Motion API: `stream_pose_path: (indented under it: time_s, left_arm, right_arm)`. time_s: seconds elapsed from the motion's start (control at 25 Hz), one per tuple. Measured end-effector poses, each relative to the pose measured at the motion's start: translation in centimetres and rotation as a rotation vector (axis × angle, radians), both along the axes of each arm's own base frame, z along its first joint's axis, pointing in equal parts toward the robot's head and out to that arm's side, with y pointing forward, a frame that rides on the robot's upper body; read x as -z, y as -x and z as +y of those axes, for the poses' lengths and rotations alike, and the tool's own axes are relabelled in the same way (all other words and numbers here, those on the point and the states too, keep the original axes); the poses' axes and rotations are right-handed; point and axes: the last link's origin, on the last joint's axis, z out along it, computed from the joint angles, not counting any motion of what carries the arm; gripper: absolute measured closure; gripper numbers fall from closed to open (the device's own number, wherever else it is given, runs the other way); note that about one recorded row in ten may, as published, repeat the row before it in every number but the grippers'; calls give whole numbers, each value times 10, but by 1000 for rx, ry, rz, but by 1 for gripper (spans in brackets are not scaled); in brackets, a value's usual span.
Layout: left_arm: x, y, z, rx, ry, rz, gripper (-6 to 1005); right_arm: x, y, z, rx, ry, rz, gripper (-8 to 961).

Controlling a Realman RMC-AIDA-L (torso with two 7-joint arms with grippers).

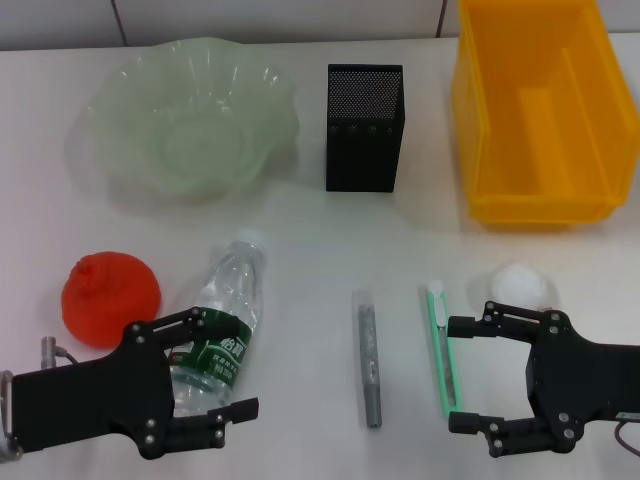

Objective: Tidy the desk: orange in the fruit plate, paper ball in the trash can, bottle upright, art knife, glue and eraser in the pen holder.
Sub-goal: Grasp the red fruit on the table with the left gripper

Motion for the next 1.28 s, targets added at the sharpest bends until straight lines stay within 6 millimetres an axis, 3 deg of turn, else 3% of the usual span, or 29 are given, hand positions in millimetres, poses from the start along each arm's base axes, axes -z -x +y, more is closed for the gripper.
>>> stream_pose_path:
  time_s: [0.44, 0.68, 0.76, 0.88, 1.28]
  left_arm:
    - [-6, 3, 1, -20, -45, -8, 210]
    - [-41, 37, 5, -239, -397, -30, 215]
    - [-43, 43, 7, -287, -419, -18, 216]
    - [-39, 60, 13, -407, -429, 46, 219]
    - [-23, 66, 17, -455, -377, 95, 227]
  right_arm:
    - [3, 2, 1, -1, -2, 1, 104]
    - [6, 0, 3, 15, -14, -16, 105]
    - [6, 0, 3, 15, -14, -16, 105]
    - [7, 0, 4, 13, -14, -18, 105]
    - [8, 2, 5, 13, -11, -17, 105]
